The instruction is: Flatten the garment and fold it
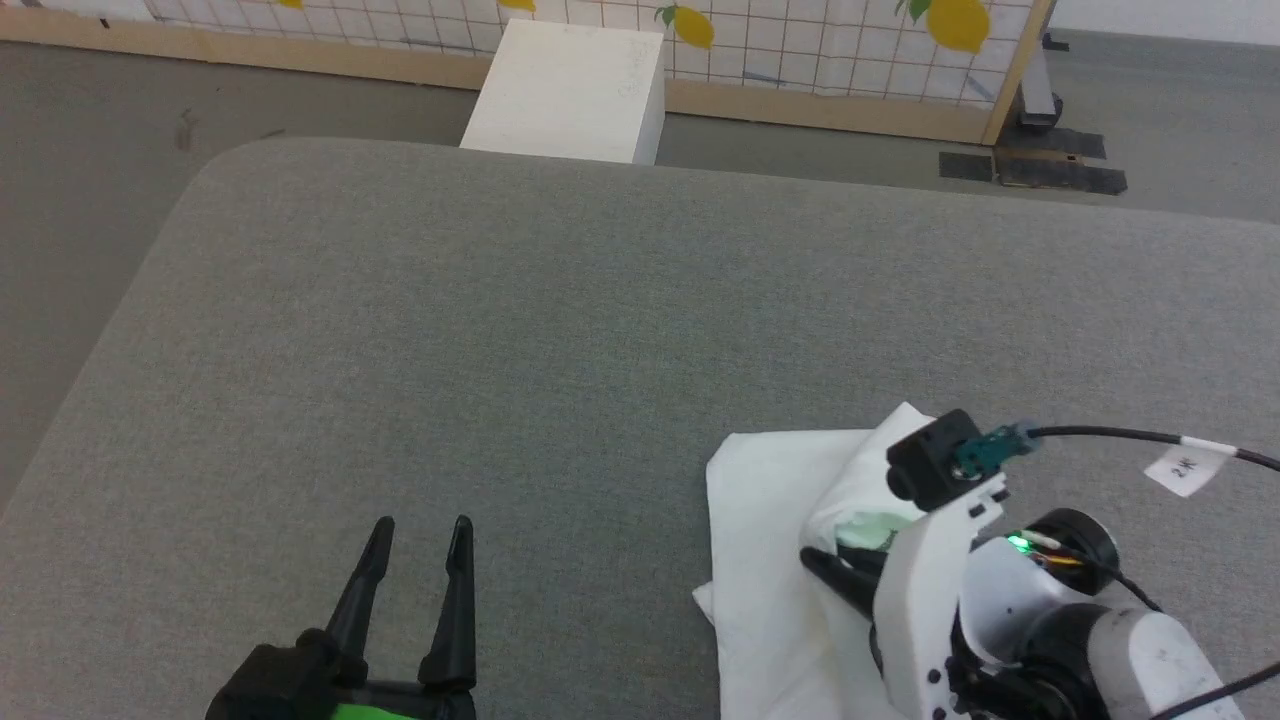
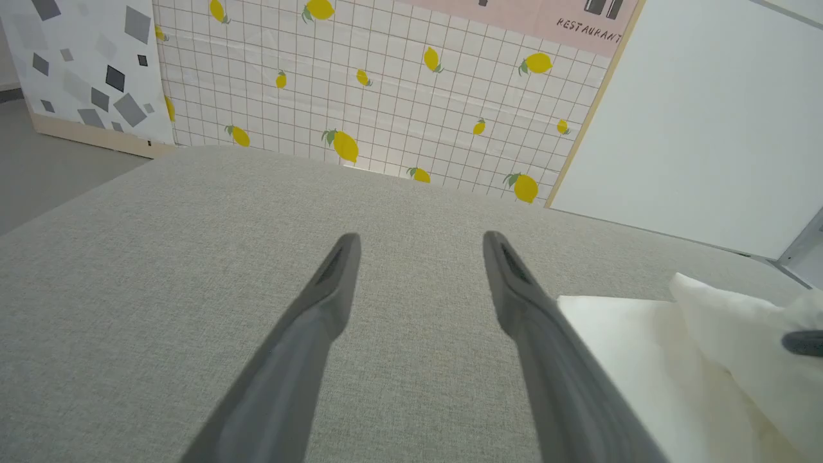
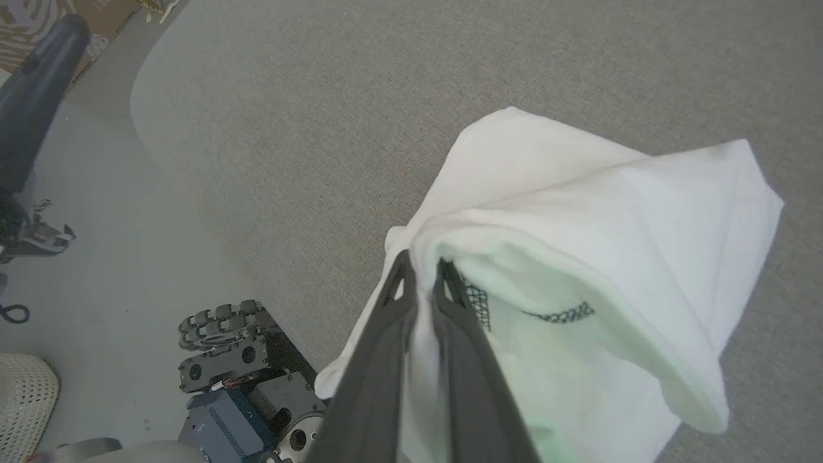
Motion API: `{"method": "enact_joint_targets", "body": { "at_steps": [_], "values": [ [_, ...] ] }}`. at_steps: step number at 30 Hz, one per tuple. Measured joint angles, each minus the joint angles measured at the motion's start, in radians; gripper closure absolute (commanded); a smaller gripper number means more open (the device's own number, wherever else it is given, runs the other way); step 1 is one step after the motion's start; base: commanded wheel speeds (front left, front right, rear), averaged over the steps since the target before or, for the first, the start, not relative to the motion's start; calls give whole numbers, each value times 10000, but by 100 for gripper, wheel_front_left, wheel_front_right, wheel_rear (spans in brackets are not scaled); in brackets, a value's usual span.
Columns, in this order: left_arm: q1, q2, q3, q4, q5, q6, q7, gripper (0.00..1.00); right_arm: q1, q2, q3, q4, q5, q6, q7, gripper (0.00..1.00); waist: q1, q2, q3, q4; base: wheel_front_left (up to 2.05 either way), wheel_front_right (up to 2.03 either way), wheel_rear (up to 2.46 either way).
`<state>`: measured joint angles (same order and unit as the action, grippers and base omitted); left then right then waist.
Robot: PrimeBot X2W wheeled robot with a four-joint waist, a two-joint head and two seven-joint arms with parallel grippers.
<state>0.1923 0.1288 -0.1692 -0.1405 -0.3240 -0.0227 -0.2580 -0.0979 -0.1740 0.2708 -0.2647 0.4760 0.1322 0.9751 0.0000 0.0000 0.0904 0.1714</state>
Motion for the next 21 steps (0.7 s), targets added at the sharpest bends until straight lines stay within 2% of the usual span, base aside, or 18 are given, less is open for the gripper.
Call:
{"method": "enact_joint_targets", "body": {
  "at_steps": [7, 14, 15, 16, 17, 18, 21],
  "values": [
    [-89, -155, -29, 155, 0, -111, 0, 0, -917, 405, 989, 1977, -483, 0, -746, 100, 0, 0, 221, 343, 0, 0, 0],
    [-167, -295, -17, 322, 0, -203, 0, 0, -1437, 945, 1425, 4184, -1081, 0, -1490, 100, 0, 0, 349, 536, 0, 0, 0],
    [-214, -337, -19, 366, 0, -217, 0, 0, -1669, 1083, 1383, 5091, -1467, 0, -2006, 80, 0, 0, 367, 547, 0, 0, 0],
    [-237, -345, -23, 391, 0, -238, 0, 0, -1714, 1139, 1323, 5394, -1536, 0, -2155, 67, 0, 0, 365, 548, 0, 0, 0],
    [-264, -353, -27, 408, 0, -284, 0, 0, -1740, 1187, 1269, 5616, -1574, 0, -2299, 20, 0, 0, 361, 548, 0, 0, 0],
    [-293, -362, -27, 422, 0, -293, 0, 0, -1781, 1216, 1264, 5841, -1622, 0, -2474, 0, 0, 0, 357, 542, 0, 0, 0],
    [-304, -389, -29, 487, 0, -309, 0, 0, -1982, 1302, 1348, 6226, -1643, 6, -2865, 0, 0, 0, 335, 497, 0, 0, 0]
  ]
}}
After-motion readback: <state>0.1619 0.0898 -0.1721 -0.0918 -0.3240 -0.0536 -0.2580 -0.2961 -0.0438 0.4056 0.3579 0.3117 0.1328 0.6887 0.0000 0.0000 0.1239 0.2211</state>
